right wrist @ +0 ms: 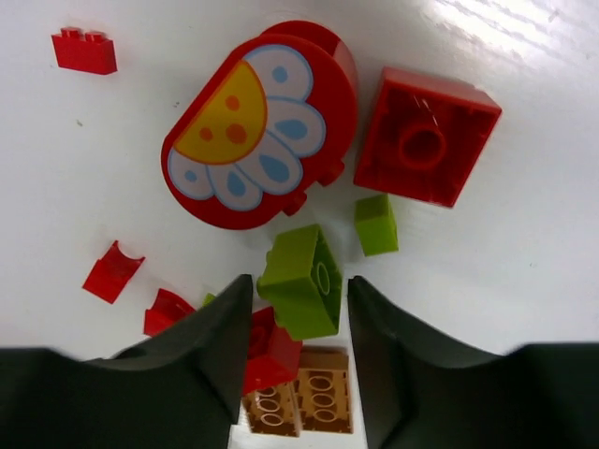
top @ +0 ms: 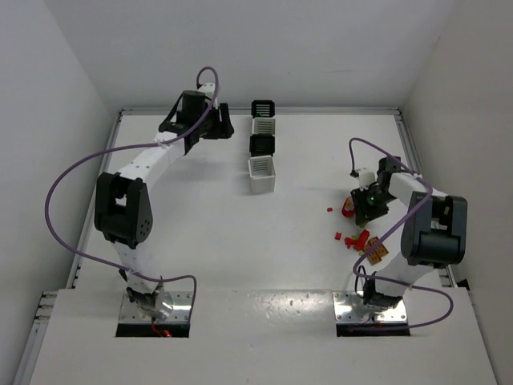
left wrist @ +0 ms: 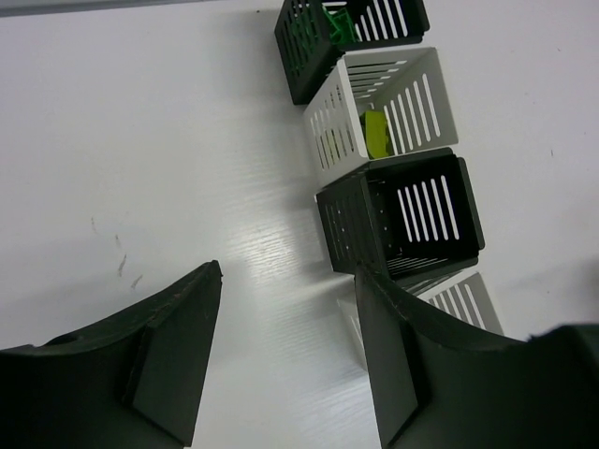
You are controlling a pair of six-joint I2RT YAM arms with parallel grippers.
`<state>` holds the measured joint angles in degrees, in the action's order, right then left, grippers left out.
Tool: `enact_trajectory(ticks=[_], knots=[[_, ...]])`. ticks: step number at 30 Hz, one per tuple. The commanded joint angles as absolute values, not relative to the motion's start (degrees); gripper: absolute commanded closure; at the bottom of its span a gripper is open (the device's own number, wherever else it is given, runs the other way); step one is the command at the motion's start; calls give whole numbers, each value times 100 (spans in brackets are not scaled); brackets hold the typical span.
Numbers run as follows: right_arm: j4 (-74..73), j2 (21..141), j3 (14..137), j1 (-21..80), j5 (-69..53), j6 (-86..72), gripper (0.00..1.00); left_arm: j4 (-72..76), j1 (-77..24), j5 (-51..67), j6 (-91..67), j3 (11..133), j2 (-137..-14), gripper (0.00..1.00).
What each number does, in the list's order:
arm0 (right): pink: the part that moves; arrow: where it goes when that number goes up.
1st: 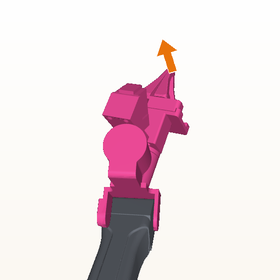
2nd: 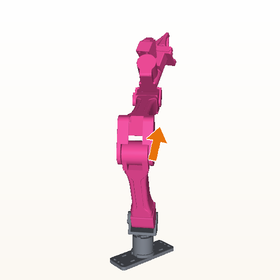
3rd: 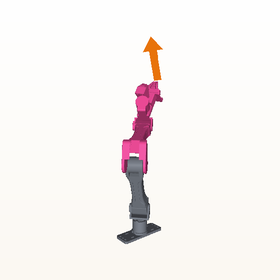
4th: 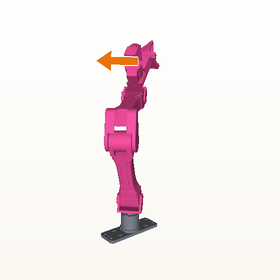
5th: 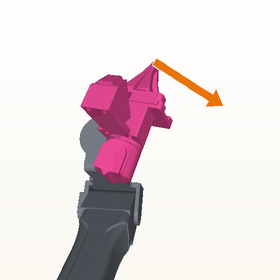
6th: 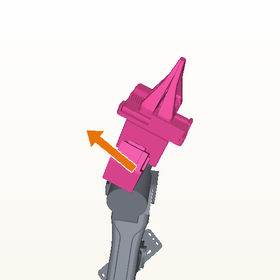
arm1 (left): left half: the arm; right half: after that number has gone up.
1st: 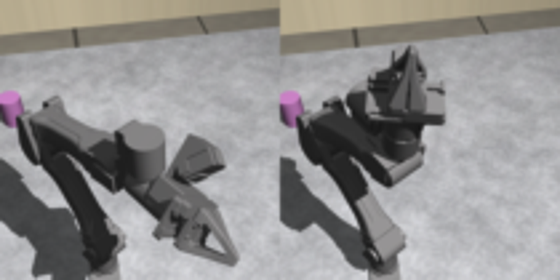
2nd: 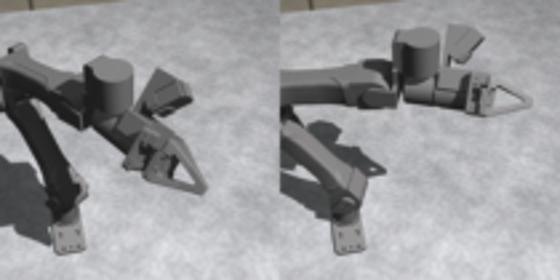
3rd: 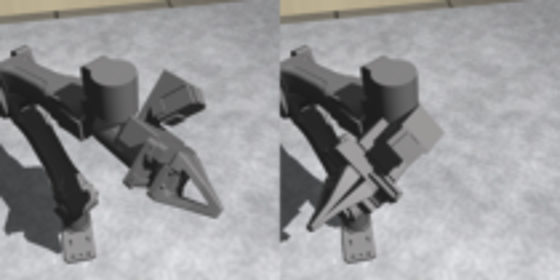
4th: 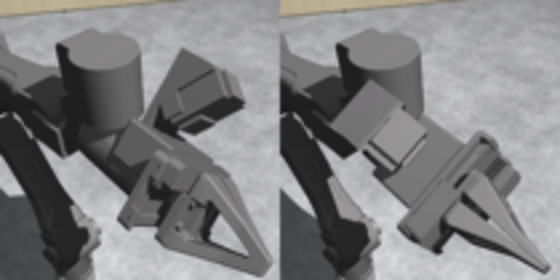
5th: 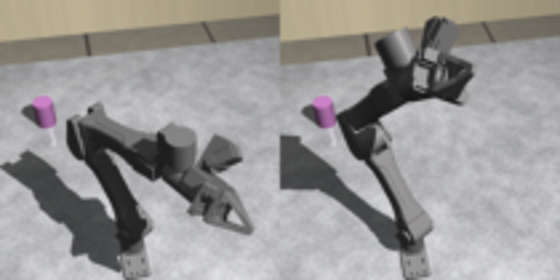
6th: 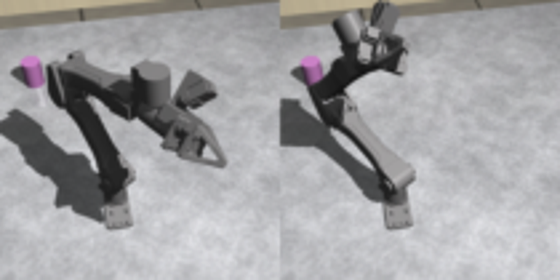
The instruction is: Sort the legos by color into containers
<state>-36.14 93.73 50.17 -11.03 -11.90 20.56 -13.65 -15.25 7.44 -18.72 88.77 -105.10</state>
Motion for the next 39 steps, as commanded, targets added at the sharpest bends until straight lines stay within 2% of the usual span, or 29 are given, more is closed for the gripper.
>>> enact_trajectory(ticks=[1, 2, 5, 8, 14, 15, 17, 18, 20, 26, 30, 34, 39], knots=[[-3331, 9421, 5124, -1046, -1072, 2021, 60, -1169, -1485, 747, -1907, 8825, -10257, 35], [-3331, 9422, 5124, -985, -1072, 2021, 67, -1169, -1485, 747, -1907, 8824, -10257, 35], [-3401, 9475, 5247, -923, -1072, 2257, 79, -1169, -1433, 747, -1854, 8719, -10195, 35], [-3752, 9309, 5640, -870, -1439, 2469, 87, -1169, -1301, 799, -1802, 8596, -10082, 35], [-4123, 9202, 7098, -529, -3020, 2137, 94, -1239, -1143, 625, -1950, 8070, -9783, 35], [-4035, 9254, 7284, -458, -3189, 1805, 96, -1239, -1090, 624, -1951, 7999, -9782, 32], [-3597, 9430, 7749, -300, -3592, 1400, 97, -1239, -1090, 755, -2013, 7884, -9712, 25], [-3395, 9500, 7882, -116, -3690, 1015, 97, -1239, -1090, 843, -2013, 7832, -9651, 9], [-2666, 9728, 8182, 104, -3744, 643, 98, -1318, -1090, 975, -1943, 7779, -9650, 0], [-1091, 10791, 9253, 983, -3358, -491, 100, -1802, -984, 634, -2039, 7865, -9623, 0], [-416, 11609, 9913, 1353, -3095, -1027, 100, -2312, -450, 843, -2127, 7972, -9747, 0], [-19, 12128, 10431, 1774, -2726, -1222, 100, -1846, -106, 1151, -2084, 7392, -9440, 0], [306, 12480, 10670, 2038, -1788, -1274, 100, -2012, -105, 993, -1751, 7392, -9378, 0]])
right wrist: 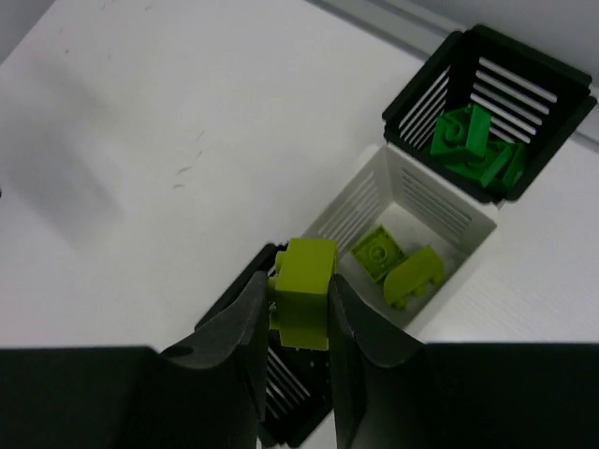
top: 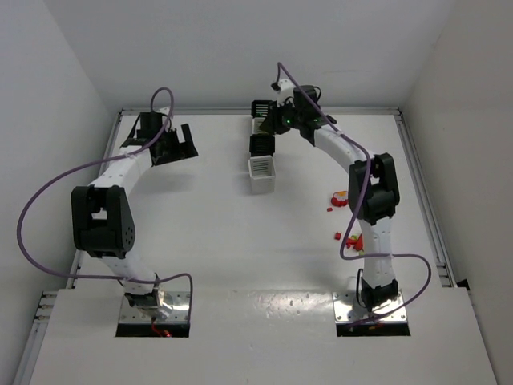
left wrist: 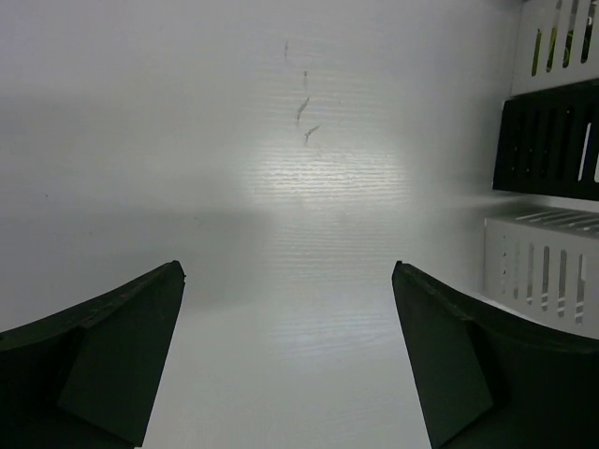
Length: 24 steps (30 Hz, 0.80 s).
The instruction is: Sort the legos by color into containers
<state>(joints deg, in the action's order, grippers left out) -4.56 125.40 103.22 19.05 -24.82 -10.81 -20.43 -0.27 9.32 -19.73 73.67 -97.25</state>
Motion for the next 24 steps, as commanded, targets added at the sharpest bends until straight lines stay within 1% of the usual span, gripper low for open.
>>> enact_trajectory(ticks=[1, 3, 8, 10, 11, 14, 16, 17, 18, 19, 22, 24], knots=[[395, 12533, 10670, 2039, -1628, -1274, 100, -2082, -105, 1106, -1662, 7453, -9378, 0], [475, 12533, 10731, 2101, -1242, -1274, 100, -2136, -105, 1221, -1521, 7515, -9378, 0], [404, 12831, 10890, 2215, -897, -1152, 100, -2136, -105, 1651, -1274, 7515, -9378, 0], [404, 12832, 10890, 2285, -765, -1151, 96, -2136, -105, 1775, -1222, 7515, -9378, 0], [343, 12884, 10890, 2285, -686, -1151, 91, -2136, -105, 1845, -1152, 7515, -9378, 0], [343, 12885, 10837, 2347, -633, -1151, 91, -2136, -105, 1776, -1099, 7620, -9431, 0], [343, 12946, 10837, 2347, -581, -1151, 86, -2136, -167, 1723, -1038, 7690, -9431, 0], [343, 12946, 10837, 2347, -580, -1151, 82, -2136, -219, 1662, -1037, 7743, -9431, 0], [343, 12946, 10837, 2399, -580, -1151, 75, -2136, -220, 1661, -985, 7743, -9431, 0], [343, 12946, 10837, 2399, -580, -1151, 64, -2136, -220, 1661, -984, 7743, -9431, 0], [343, 12946, 10776, 2399, -658, -1151, 51, -2136, -360, 1661, -861, 7796, -9431, 0], [343, 12772, 10723, 2399, -659, -1151, 45, -2083, -492, 1661, -809, 7796, -9431, 0]])
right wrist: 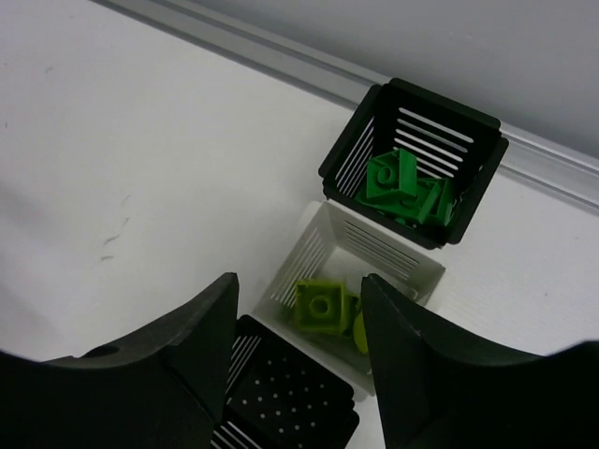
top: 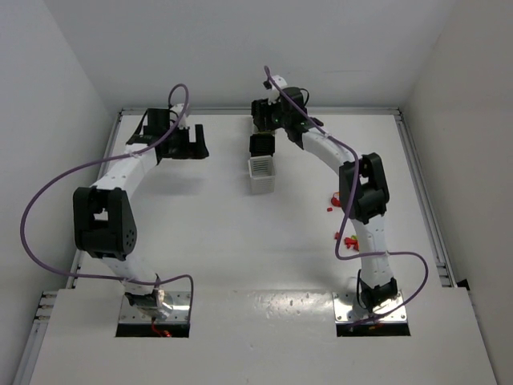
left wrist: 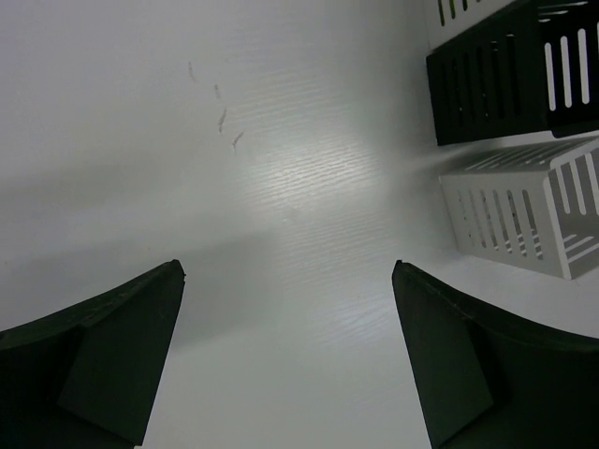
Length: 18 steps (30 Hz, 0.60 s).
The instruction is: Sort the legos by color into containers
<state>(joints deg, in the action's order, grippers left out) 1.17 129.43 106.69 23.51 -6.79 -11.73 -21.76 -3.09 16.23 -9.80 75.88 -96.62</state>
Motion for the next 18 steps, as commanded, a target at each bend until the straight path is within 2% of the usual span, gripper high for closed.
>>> enact_trajectory(ticks=[1, 4, 8, 11, 18], knots=[[343, 12692, 10592, 2399, -659, -1151, 44, -2083, -492, 1661, -809, 7796, -9431, 0], [290, 12201, 10241, 2338, -659, -1151, 43, -1952, -598, 1713, -809, 7743, -9431, 0], [-244, 11217, 9564, 2119, -431, -741, 49, -1759, -992, 1854, -607, 7638, -9369, 5], [-1673, 10367, 9151, 1785, -378, -327, 52, -1592, -1414, 1732, -536, 7515, -9308, 6], [-3327, 8178, 7140, 924, 26, 798, 58, -1459, -1652, 1872, -949, 7576, -9694, 8]])
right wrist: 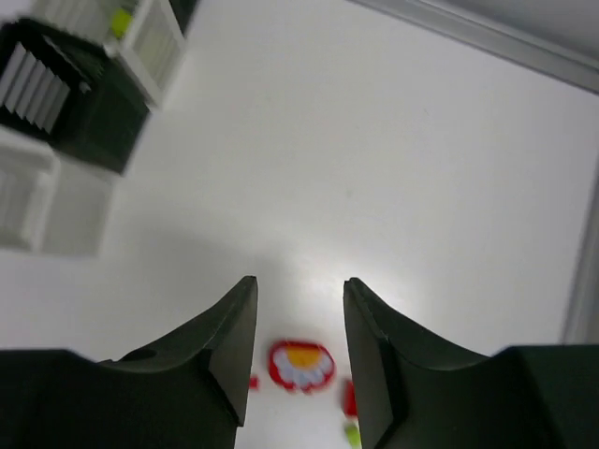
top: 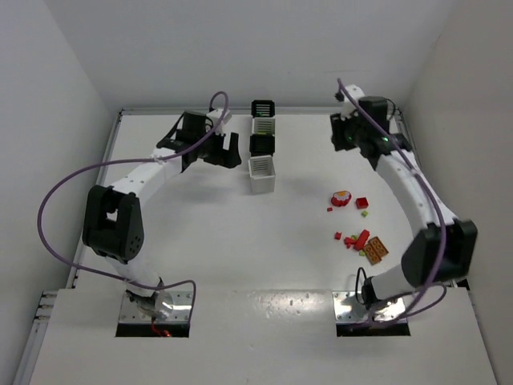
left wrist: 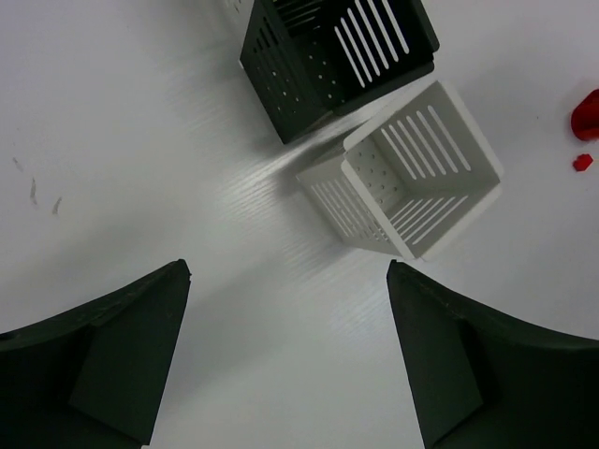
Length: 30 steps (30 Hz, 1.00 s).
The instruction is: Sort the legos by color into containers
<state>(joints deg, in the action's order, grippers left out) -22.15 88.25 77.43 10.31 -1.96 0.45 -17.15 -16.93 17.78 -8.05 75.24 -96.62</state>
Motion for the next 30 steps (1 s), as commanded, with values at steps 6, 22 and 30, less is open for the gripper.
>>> enact_trajectory(ticks=[6, 22, 30], knots=[[-4025, 7243, 5837, 124, -44, 2100, 59, -1459, -1846, 1978, -949, 7839, -9861, 9], [-3754, 8199, 4878, -686, -536, 2619, 63, -1459, -2224, 1820, -1002, 7840, -9853, 9], [-3331, 9017, 5036, -738, -659, 2619, 60, -1459, -2224, 1714, -1002, 7726, -9747, 9]])
